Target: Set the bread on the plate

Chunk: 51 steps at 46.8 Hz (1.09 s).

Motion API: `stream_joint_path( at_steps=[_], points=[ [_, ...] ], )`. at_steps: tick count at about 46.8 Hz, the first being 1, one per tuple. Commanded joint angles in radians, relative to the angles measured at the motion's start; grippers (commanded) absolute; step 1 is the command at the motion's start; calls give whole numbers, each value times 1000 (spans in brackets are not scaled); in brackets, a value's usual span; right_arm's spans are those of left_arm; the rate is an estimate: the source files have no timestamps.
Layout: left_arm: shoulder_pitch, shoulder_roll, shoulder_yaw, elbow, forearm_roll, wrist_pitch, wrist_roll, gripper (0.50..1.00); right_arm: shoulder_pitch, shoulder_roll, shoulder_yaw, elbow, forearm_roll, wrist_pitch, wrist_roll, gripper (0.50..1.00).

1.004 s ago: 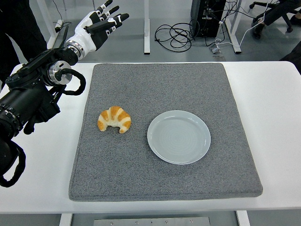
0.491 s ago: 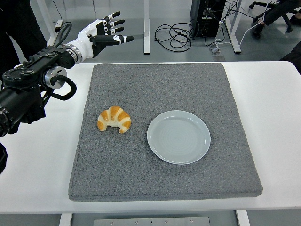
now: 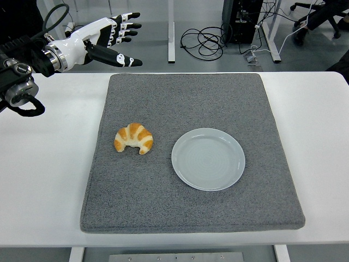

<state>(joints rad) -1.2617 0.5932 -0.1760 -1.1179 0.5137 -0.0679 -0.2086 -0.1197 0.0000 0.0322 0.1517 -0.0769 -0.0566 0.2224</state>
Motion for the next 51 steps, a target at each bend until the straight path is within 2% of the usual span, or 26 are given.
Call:
stream_joint_path(
  at_steps=[1, 5, 8, 15, 20, 24, 38, 46, 51],
  points=[
    [5, 45, 0, -97, 34, 71, 0, 977, 0, 0, 0, 0, 0, 0, 0, 1000],
    [19, 98, 4, -197, 61, 167, 1, 972, 0, 0, 0, 0, 0, 0, 0, 1000],
    [34, 122, 10, -258, 88, 197, 1, 972, 0, 0, 0, 0, 0, 0, 0, 1000],
    [71, 134, 12, -309, 138, 185, 14, 978, 0, 0, 0, 0, 0, 1, 0, 1000],
    [70, 145, 12, -318, 161, 142, 29, 975, 0, 0, 0, 0, 0, 1, 0, 1000],
    [71, 151, 18, -318, 244, 128, 28, 969, 0, 0, 0, 0, 0, 1, 0, 1000],
    [130, 163, 27, -312, 499, 138, 31, 978, 0, 0, 0, 0, 0, 0, 0, 1000],
    [170, 163, 26, -292, 563, 188, 34, 971, 0, 0, 0, 0, 0, 0, 0, 1000],
    [183, 161, 30, -289, 578, 191, 72, 952, 0, 0, 0, 0, 0, 0, 0, 1000]
  ],
)
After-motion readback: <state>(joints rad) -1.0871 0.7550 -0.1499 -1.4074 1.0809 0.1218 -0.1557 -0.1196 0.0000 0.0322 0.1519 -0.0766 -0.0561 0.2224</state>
